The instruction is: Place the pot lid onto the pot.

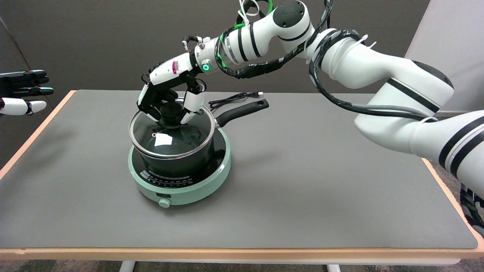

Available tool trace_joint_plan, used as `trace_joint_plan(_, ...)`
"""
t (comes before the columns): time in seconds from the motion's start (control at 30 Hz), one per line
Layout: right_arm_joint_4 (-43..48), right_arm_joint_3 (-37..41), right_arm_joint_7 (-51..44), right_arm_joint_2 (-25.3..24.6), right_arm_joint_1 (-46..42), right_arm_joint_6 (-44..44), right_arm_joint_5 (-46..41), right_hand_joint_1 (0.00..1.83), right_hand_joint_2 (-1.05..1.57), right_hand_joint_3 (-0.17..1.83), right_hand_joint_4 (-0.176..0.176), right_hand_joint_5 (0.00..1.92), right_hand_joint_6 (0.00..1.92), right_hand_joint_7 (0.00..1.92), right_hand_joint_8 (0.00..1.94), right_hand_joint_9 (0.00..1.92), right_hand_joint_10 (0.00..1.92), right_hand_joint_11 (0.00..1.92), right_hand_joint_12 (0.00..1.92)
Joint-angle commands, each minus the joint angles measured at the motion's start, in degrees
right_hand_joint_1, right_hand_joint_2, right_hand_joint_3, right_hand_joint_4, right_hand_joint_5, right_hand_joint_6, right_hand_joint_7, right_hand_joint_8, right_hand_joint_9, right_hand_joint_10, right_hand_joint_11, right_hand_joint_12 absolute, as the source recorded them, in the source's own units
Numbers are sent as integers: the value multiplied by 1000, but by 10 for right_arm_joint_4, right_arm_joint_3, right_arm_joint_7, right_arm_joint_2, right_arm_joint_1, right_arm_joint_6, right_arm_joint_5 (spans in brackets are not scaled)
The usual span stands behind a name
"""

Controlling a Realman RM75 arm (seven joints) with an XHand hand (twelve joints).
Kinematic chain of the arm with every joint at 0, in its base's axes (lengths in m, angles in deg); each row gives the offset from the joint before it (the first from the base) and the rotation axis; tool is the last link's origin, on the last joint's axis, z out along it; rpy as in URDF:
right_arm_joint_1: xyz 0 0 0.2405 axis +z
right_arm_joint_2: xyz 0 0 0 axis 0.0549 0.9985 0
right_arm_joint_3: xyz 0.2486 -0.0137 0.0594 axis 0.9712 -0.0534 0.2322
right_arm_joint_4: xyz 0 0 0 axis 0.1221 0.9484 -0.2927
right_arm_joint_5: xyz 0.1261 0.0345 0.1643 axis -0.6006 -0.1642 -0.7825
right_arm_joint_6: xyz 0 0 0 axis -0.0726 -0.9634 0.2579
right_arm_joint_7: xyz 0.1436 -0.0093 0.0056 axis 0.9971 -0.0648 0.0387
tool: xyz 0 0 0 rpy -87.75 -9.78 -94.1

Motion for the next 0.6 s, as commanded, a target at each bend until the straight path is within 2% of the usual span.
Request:
trace_joint_plan(0.03, 1, 0, 0, -4, -2, -2, 0, 1470, 1008, 542, 176, 564, 1325, 675, 1544, 614, 1832, 555, 1860)
trace_joint_plan(0.13, 6, -1, 0, -3, -2, -5, 0, 1471, 1012, 514, 176, 569, 1299, 678, 1508, 627, 1797, 499, 1897)
trace_joint_plan(0.17, 6, -1, 0, -2, -2, -6, 0, 1470, 1032, 464, 176, 573, 1268, 677, 1484, 633, 1774, 467, 1909)
trace_joint_plan(0.2, 7, -1, 0, -2, -2, -8, 0, 1463, 1108, 309, 176, 568, 1185, 664, 1461, 632, 1744, 377, 1916)
trace_joint_plan(0.23, 8, -1, 0, -2, -1, -9, 0, 1581, 1031, 441, 157, 558, 1034, 700, 1140, 608, 1734, 286, 1921)
trace_joint_plan(0.27, 8, -1, 0, -2, -1, -10, 0, 1631, 963, 522, 155, 552, 964, 712, 974, 634, 1673, 249, 1921)
trace_joint_plan(0.33, 10, -1, 0, 0, -1, -10, 0, 1245, 800, 985, 147, 570, 755, 714, 819, 639, 1333, 167, 1914)
trace_joint_plan(0.4, 12, -1, 0, 1, -2, -11, 0, 1141, 829, 942, 126, 603, 568, 731, 635, 617, 1226, 96, 1848)
trace_joint_plan(0.43, 13, -1, 0, 2, -2, -12, 0, 1131, 826, 940, 124, 610, 544, 734, 604, 614, 1204, 74, 1839)
trace_joint_plan(0.47, 13, -1, 0, 2, -2, -13, 0, 1122, 779, 973, 118, 608, 490, 724, 516, 599, 1097, -1, 1799)
trace_joint_plan(0.5, 13, 0, 0, 2, -2, -14, 0, 1076, 792, 930, 112, 629, 409, 733, 411, 558, 1091, -1, 1732)
trace_joint_plan(0.6, 13, 0, 0, 5, -3, -16, 0, 1079, 767, 913, 107, 632, 363, 717, 361, 511, 1050, -1, 1628)
